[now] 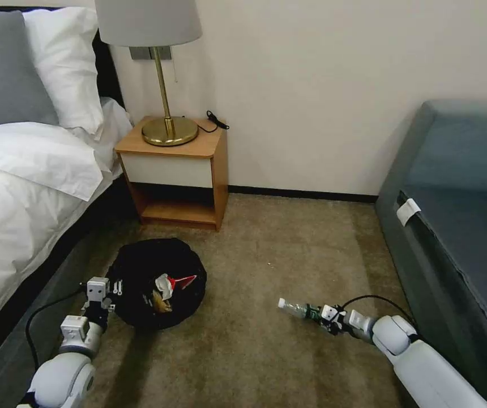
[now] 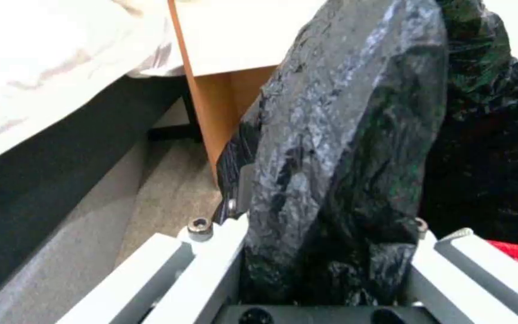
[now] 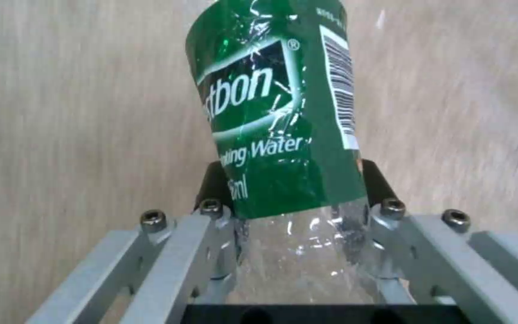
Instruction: Pick up the trash bin, then pick up the garbage on the floor and place it into the trash bin.
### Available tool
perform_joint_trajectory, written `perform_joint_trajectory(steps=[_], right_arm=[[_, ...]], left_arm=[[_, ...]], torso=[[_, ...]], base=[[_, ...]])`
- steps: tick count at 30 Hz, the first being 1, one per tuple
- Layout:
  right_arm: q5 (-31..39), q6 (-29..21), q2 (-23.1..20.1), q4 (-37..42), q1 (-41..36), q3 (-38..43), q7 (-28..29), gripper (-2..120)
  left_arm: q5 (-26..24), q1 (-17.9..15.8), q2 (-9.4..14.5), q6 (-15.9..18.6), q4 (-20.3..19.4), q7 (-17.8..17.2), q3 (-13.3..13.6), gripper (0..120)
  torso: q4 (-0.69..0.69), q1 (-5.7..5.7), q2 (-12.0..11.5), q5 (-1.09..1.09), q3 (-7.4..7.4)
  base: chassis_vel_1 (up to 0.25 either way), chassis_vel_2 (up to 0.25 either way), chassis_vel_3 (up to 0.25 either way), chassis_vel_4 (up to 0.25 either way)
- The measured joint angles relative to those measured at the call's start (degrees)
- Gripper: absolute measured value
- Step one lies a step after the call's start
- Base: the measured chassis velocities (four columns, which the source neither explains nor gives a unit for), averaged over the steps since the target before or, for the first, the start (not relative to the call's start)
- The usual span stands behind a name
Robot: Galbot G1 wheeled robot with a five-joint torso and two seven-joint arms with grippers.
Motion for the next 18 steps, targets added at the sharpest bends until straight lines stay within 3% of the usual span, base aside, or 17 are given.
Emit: perform_joint_trajectory(steps=[8,11,18], right_arm=[[7.6,-0.4,6.2,2.5,2.5,0.8,0.7,26],[14.8,-2.8,9.2,7.1,2.7,-0.7,2.4,26],[24.2,-6.2,12.7,13.8,1.7,-5.7,7.1,26]], left_arm=[[0.3,0.3,0.0,0.3,-1.1,0.2,0.1,4],[0.4,0.3,-0.1,0.3,-1.1,0.2,0.3,4],[0.5,0.3,-0.5,0.2,-1.2,0.2,0.6,4]], torso=[[0.02,0.00,0.0,0.00,0.00],[0.01,0.00,0.0,-0.01,0.00],[0.01,0.00,0.0,-0.01,0.00]], base=[[0.000,0.000,0.000,0.000],[0.000,0.000,0.000,0.000],[0.000,0.000,0.000,0.000]])
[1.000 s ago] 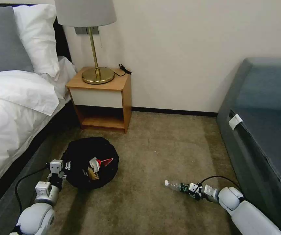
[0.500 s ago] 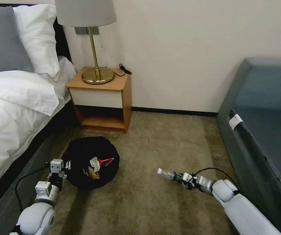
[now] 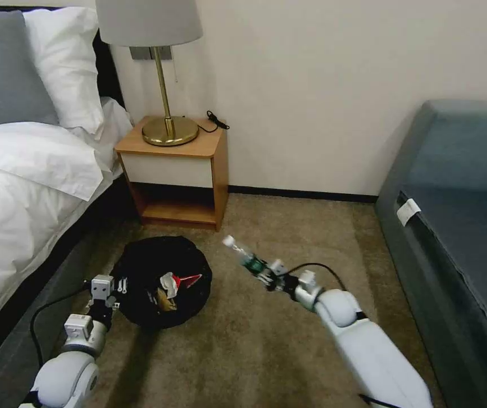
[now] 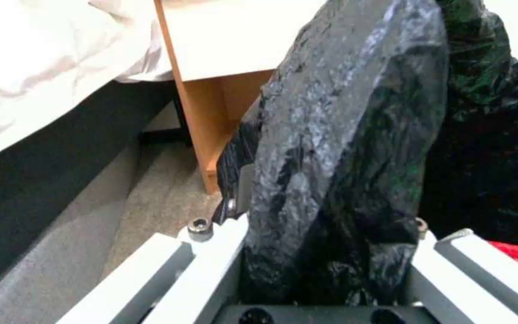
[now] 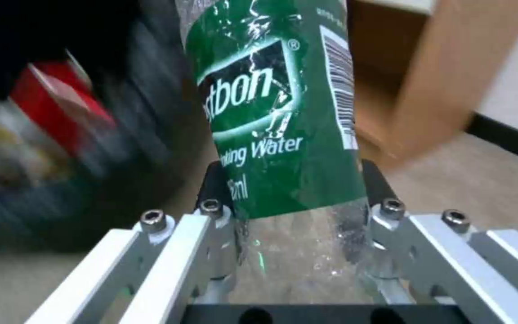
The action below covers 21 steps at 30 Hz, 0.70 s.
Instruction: Pick up the trash bin, then pick up the garbage on the floor and place it into the trash bin.
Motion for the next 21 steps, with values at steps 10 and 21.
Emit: perform_joint_trajectory(steps=[10,21], right_arm=[[3.7,-1.9,5.0,3.8,-1.6,-3.7,4.8,26],[3.5,-2.9,9.7,7.1,-5.2,-5.9,2.6,26]], left_arm=[[0.0,0.7,0.0,-0.3,-0.8,0.0,-0.2,4],[0.0,0.6,-0.4,-0.4,-1.4,0.0,0.1,4]], torso=[[0.00,0.00,0.0,0.00,0.00],[0.00,0.00,0.0,0.01,0.00]], base=[[0.000,0.000,0.000,0.000],[0.000,0.000,0.000,0.000]])
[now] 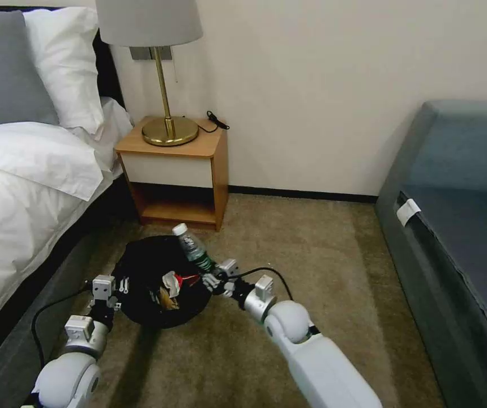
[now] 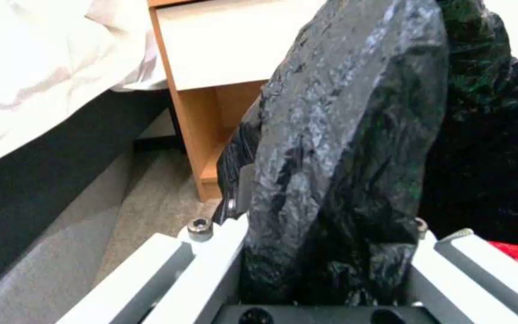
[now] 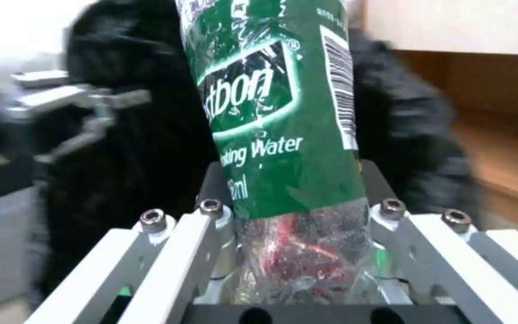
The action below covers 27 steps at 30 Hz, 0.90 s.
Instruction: Pick up the trash bin, then pick up the garbage on the floor and place it into the trash bin.
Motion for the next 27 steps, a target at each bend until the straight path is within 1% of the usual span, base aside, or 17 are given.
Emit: perform_joint_trajectory(steps=[7,11,13,16,17,19,20,21,23,24,26,27], right_arm=[[-1.8,-0.2,0.2,-0.5,-0.8,-1.9,-0.5,26],[-3.9,0.1,0.3,-3.5,-0.5,-2.3,1.4,26],[-4.2,0.2,0.3,-4.1,-0.3,-2.2,1.8,28],[-4.3,0.3,0.0,-5.0,0.3,-2.1,2.7,42],[-4.3,0.3,0.0,-5.0,0.3,-2.1,2.7,42],[-4.3,0.3,-0.2,-5.3,0.7,-2.2,2.9,53],[-4.3,0.4,-0.2,-5.3,0.7,-2.2,3.0,57],[-4.3,0.4,-0.2,-5.3,0.7,-2.2,3.0,57],[-4.3,0.8,-0.3,-5.7,1.0,-2.3,3.1,69],[-4.3,0.8,-0.3,-5.7,1.0,-2.3,3.1,69],[-4.3,1.1,-0.4,-5.8,1.1,-2.4,3.1,79],[-4.3,1.1,-0.4,-5.8,1.1,-2.4,3.1,79]], left_arm=[[0.0,0.1,-0.4,-0.1,-0.3,0.0,0.2,4],[0.0,0.4,-0.6,-0.1,-0.8,0.0,0.4,4],[0.0,0.4,-0.6,-0.1,-0.8,0.0,0.4,4],[-0.1,0.2,-0.8,-0.1,-0.8,0.0,0.4,4],[-0.1,0.2,-0.8,-0.1,-0.8,0.0,0.4,4],[-0.3,0.0,-0.8,-0.1,-0.5,0.0,0.4,4],[-0.3,0.0,-0.9,-0.1,-0.4,0.0,0.5,4],[-0.3,0.0,-0.9,-0.1,-0.4,0.0,0.5,4],[-0.8,-0.3,-1.0,0.0,0.0,-0.1,0.6,4],[-0.8,-0.3,-1.0,0.0,0.0,-0.1,0.6,4],[-1.3,-0.4,-1.2,0.1,0.3,-0.2,0.6,4],[-1.3,-0.4,-1.2,0.1,0.3,-0.2,0.6,4]], torso=[[0.00,0.00,0.0,0.00,0.00],[0.00,0.00,0.0,0.00,0.00],[0.00,0.00,0.0,0.01,0.00],[0.00,0.00,0.0,0.01,0.00],[0.00,0.00,0.0,0.01,0.00],[0.00,0.00,0.0,0.01,0.00],[0.00,0.00,0.0,0.01,0.00],[0.00,0.00,0.0,0.01,0.00],[0.00,0.00,0.0,0.01,0.00],[0.00,0.00,0.0,0.01,0.00],[0.00,0.00,0.0,0.01,0.00],[0.00,0.00,0.0,0.01,0.00]], base=[[0.000,0.000,0.000,0.000],[0.000,0.000,0.000,0.000],[0.000,0.000,0.000,0.000],[0.000,0.000,0.000,0.000],[0.000,0.000,0.000,0.000],[0.000,0.000,0.000,0.000],[0.000,0.000,0.000,0.000],[0.000,0.000,0.000,0.000],[0.000,0.000,0.000,0.000],[0.000,0.000,0.000,0.000],[0.000,0.000,0.000,0.000],[0.000,0.000,0.000,0.000]])
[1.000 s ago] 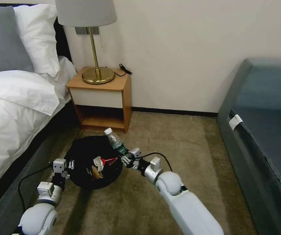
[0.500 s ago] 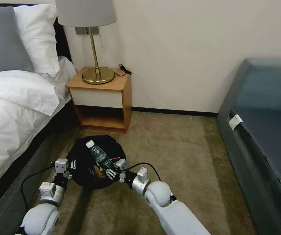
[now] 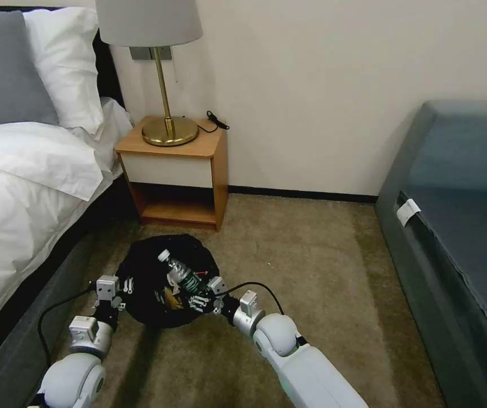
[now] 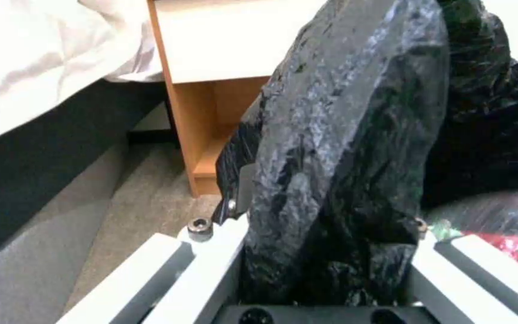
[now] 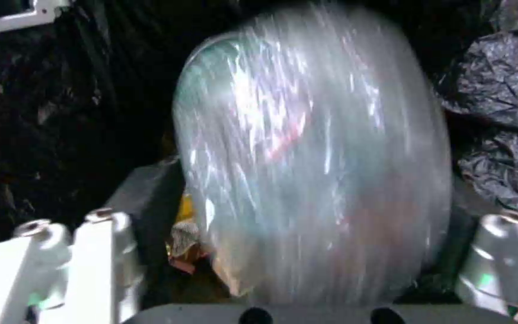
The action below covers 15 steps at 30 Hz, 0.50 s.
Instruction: Pick up the trash bin, then pick up the garbage on the floor and place it into the trash bin.
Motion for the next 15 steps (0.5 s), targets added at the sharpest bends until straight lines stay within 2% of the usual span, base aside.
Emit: perform_joint_trajectory(steps=[2,6,15], right_arm=[[0.0,0.3,-0.1,0.0,0.1,0.0,0.0,89],[0.0,0.4,-0.1,0.9,0.3,0.1,0.1,99],[0.8,0.5,0.0,3.6,1.0,3.0,0.9,100]], left_arm=[[-0.6,-0.1,0.0,0.1,0.3,-0.1,0.0,4],[-1.1,-0.3,0.0,0.1,0.8,-0.2,0.0,4],[-2.2,-0.4,0.1,0.2,0.8,-0.3,0.0,4]], torso=[[0.00,0.00,0.0,0.00,0.00],[0.00,0.00,0.0,0.00,0.00],[0.00,0.00,0.0,0.00,0.00]], base=[[0.000,0.000,0.000,0.000],[0.000,0.000,0.000,0.000],[0.000,0.000,0.000,0.000]])
